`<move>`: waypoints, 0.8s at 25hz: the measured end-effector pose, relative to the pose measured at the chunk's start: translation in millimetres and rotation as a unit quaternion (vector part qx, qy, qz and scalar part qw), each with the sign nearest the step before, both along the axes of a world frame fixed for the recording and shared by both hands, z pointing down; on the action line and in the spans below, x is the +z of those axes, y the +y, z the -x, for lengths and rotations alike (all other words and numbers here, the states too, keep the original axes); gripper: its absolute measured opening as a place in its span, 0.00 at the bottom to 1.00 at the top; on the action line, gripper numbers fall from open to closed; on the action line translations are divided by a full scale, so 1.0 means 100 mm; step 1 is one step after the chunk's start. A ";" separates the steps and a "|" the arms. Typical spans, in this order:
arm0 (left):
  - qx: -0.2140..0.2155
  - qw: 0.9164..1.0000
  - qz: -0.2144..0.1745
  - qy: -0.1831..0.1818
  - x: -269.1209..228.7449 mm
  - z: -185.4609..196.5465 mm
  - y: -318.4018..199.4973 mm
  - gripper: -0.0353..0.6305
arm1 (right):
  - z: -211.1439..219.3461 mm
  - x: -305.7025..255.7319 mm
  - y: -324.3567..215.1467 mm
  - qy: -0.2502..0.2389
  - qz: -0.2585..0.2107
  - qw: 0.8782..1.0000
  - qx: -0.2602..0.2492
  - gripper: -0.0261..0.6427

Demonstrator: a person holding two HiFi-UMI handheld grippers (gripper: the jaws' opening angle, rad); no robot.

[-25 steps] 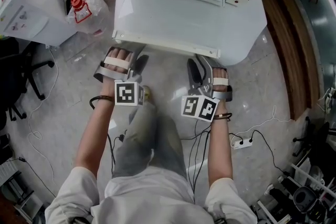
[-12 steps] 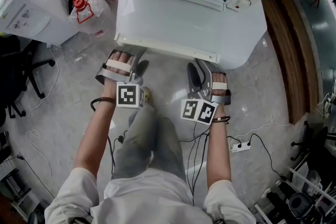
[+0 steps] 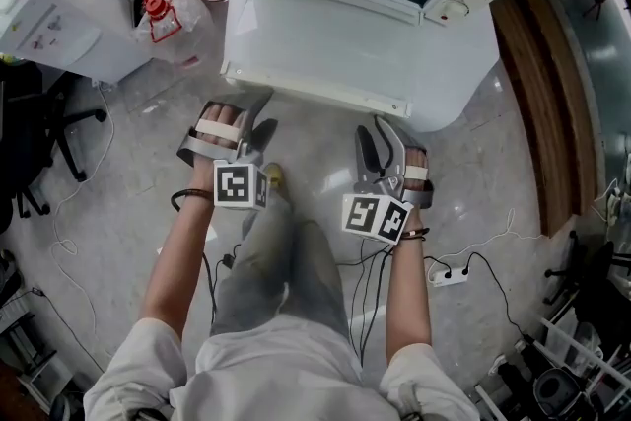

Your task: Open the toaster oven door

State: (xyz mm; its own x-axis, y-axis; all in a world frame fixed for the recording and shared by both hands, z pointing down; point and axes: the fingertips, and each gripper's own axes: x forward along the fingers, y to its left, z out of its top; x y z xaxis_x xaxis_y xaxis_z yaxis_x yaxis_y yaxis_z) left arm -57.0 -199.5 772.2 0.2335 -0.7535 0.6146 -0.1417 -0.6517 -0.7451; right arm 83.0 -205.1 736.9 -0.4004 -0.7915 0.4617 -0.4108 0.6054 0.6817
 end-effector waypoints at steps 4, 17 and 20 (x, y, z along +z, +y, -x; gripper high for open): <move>-0.026 0.998 0.010 0.048 -0.22 -0.02 0.13 0.50 | -0.07 -0.21 0.09 -0.040 0.019 0.999 0.020 0.25; -0.095 0.977 0.017 0.192 -1.24 -0.07 0.37 0.35 | -0.16 -1.12 0.35 -0.125 0.048 0.989 0.059 0.24; -0.116 0.968 0.018 0.223 -1.46 -0.05 0.41 0.32 | -0.20 -1.31 0.42 -0.143 0.053 0.986 0.070 0.22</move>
